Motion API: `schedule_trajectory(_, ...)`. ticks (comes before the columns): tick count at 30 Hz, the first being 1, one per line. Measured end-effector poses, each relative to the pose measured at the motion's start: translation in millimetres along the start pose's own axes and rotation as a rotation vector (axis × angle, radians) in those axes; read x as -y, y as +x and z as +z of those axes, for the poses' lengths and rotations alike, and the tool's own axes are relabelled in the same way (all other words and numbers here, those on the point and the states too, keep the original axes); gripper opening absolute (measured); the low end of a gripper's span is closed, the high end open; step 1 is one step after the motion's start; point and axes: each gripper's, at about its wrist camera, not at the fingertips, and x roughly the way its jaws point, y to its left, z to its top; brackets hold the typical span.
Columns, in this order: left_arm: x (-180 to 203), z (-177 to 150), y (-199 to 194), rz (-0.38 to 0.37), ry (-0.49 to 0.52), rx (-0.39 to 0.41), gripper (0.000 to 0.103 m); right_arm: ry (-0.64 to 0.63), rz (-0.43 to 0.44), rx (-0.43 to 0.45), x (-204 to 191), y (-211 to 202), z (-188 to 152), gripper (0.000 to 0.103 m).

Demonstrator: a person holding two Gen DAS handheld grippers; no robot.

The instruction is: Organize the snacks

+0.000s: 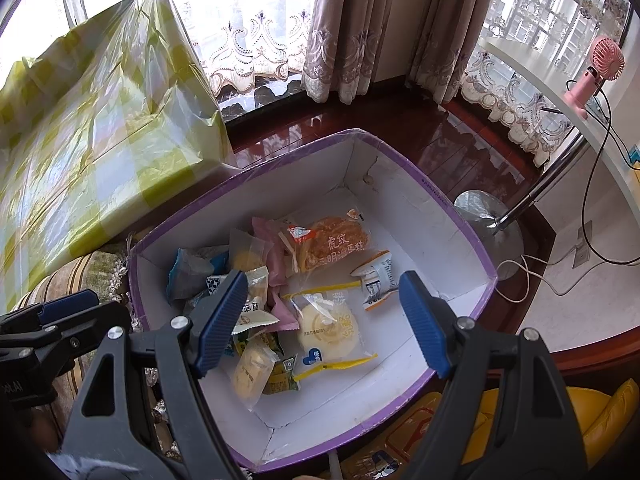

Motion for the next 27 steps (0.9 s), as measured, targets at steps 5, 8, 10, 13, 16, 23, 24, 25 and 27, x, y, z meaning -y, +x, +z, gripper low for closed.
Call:
schedule_trajectory(5, 0.0, 0.0, 0.0, 0.000, 0.000, 0.000, 0.078, 0.000, 0.000, 0.000, 0.4, 0.1, 0.2, 0.080)
schedule_trajectory(8, 0.1, 0.0, 0.0, 0.000, 0.000, 0.000, 0.078, 0.002, -0.001, -0.001, 0.5, 0.1, -0.1, 0.080)
schedule_trajectory(10, 0.0, 0.0, 0.1, 0.000, 0.000, 0.000, 0.078, 0.001, -0.001, -0.001, 0.8, -0.1, -0.3, 0.080)
schedule_trajectory(13, 0.1, 0.0, 0.2, 0.000, 0.000, 0.000, 0.078, 0.002, 0.001, -0.002, 1.0, 0.0, -0.4, 0.080)
schedule_trajectory(16, 0.1, 0.0, 0.2, 0.000, 0.000, 0.000, 0.079, 0.002, 0.000, -0.003, 1.1, 0.1, -0.5, 0.080)
schedule_trajectory(23, 0.7, -0.5, 2.0, 0.002, 0.006, -0.002, 0.080, 0.006, -0.002, -0.006, 1.6, 0.3, -2.2, 0.080)
schedule_trajectory(24, 0.9, -0.6, 2.5, 0.002, 0.010, -0.003, 0.080, 0.008, -0.002, -0.007, 2.0, 0.1, -2.8, 0.080)
schedule_trajectory(25, 1.3, -1.0, 2.7, 0.000, 0.015, -0.002, 0.082, 0.010, -0.003, -0.008, 2.3, 0.1, -3.1, 0.080)
schedule_trajectory(27, 4.3, -2.0, 3.4, -0.004, 0.038, 0.001, 0.085, 0.014, -0.002, -0.008, 3.2, 0.0, -3.5, 0.080)
